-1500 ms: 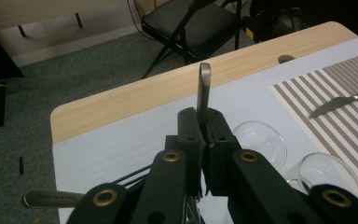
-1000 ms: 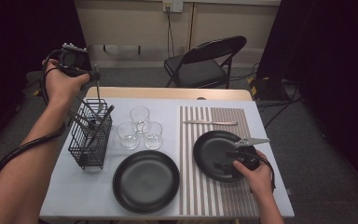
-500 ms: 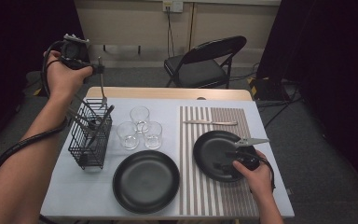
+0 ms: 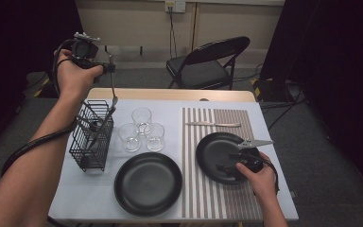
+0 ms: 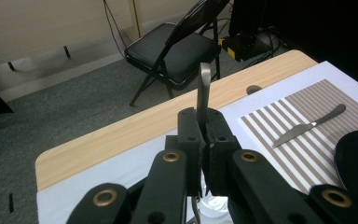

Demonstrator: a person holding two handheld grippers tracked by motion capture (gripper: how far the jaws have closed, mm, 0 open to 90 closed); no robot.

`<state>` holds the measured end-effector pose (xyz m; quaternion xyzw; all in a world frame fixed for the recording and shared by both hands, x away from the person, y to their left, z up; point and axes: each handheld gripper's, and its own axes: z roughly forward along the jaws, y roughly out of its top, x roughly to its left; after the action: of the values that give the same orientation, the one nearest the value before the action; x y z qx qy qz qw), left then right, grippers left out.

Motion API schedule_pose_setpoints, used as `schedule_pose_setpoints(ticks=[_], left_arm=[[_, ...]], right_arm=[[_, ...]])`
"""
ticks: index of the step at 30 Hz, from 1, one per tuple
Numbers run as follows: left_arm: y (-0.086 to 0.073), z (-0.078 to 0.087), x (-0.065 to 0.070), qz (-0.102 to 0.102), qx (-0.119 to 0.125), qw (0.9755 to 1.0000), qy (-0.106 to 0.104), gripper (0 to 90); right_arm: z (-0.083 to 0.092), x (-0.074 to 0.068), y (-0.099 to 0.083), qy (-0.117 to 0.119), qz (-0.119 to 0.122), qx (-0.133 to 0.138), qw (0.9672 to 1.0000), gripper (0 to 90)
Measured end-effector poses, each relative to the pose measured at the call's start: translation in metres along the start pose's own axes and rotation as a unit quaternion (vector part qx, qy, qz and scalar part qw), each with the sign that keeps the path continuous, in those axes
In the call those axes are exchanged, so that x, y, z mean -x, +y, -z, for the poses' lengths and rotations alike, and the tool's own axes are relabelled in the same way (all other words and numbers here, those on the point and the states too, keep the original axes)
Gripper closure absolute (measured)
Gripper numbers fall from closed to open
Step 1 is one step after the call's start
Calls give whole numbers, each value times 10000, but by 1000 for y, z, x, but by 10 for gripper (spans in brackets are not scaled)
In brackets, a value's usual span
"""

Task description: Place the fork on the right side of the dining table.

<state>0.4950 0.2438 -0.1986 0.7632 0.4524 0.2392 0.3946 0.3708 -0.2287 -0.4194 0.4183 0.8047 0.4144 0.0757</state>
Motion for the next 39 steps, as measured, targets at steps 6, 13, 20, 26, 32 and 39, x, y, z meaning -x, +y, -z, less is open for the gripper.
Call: schedule_pose_setpoints(ticks=[6, 13, 20, 26, 32, 39], left_arm=[[3, -3, 8, -5, 53, 9999, -101, 871], [4, -9, 19, -54, 65, 9997, -212, 871], [4, -11, 28, -75, 87, 9994, -339, 871], [3, -13, 38, -97, 84, 9988, -475, 871], [0, -18, 49, -122, 71, 9977, -666, 871], [-2, -24, 62, -167, 50, 9965, -820, 871]], right_arm=[[1, 0, 1, 2, 16, 3, 10000, 212], [0, -2, 2, 13, 43, -9, 10000, 212], [1, -1, 2, -7, 31, -17, 10000, 212], [2, -3, 3, 0, 64, 21, 10000, 212], [3, -3, 4, 9, 76, 19, 10000, 212], [5, -3, 5, -10, 71, 51, 10000, 212]])
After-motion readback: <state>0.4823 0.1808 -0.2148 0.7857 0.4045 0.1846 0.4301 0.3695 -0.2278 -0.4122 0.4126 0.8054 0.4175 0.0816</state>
